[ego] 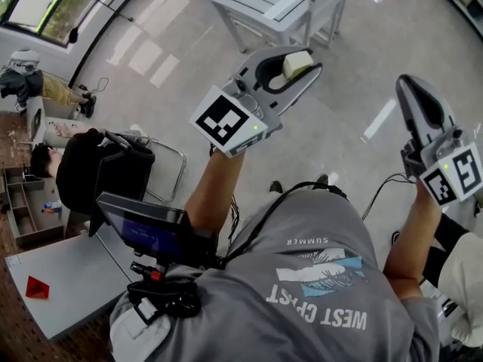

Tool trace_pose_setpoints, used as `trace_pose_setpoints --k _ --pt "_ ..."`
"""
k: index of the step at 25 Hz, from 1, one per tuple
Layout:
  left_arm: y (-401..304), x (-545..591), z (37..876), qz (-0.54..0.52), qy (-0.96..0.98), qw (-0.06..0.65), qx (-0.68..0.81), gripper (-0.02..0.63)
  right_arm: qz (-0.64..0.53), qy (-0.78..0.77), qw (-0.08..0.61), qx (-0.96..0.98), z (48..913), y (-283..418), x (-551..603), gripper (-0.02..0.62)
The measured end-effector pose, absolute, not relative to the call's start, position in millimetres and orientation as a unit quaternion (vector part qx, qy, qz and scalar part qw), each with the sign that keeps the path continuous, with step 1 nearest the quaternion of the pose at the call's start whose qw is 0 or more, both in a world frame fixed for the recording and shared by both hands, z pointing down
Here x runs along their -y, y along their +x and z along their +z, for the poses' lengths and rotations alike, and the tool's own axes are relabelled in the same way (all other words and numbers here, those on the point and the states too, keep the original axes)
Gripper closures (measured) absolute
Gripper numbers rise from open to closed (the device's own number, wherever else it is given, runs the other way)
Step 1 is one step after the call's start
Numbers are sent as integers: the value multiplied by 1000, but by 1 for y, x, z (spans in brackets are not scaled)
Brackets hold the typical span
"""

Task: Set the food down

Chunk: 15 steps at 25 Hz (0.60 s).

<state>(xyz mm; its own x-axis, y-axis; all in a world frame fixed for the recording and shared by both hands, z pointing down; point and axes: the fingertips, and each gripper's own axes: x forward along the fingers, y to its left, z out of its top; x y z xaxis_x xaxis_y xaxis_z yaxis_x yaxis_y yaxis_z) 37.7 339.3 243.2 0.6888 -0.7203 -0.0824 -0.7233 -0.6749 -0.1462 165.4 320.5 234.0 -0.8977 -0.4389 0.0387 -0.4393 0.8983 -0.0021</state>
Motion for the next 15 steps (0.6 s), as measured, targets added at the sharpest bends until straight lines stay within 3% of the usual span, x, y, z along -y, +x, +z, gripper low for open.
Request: trace_pose_setpoints --k 15 --pt "74 -282 240 13 -895 75 -439 505 13 167 47 985 233 192 -249 588"
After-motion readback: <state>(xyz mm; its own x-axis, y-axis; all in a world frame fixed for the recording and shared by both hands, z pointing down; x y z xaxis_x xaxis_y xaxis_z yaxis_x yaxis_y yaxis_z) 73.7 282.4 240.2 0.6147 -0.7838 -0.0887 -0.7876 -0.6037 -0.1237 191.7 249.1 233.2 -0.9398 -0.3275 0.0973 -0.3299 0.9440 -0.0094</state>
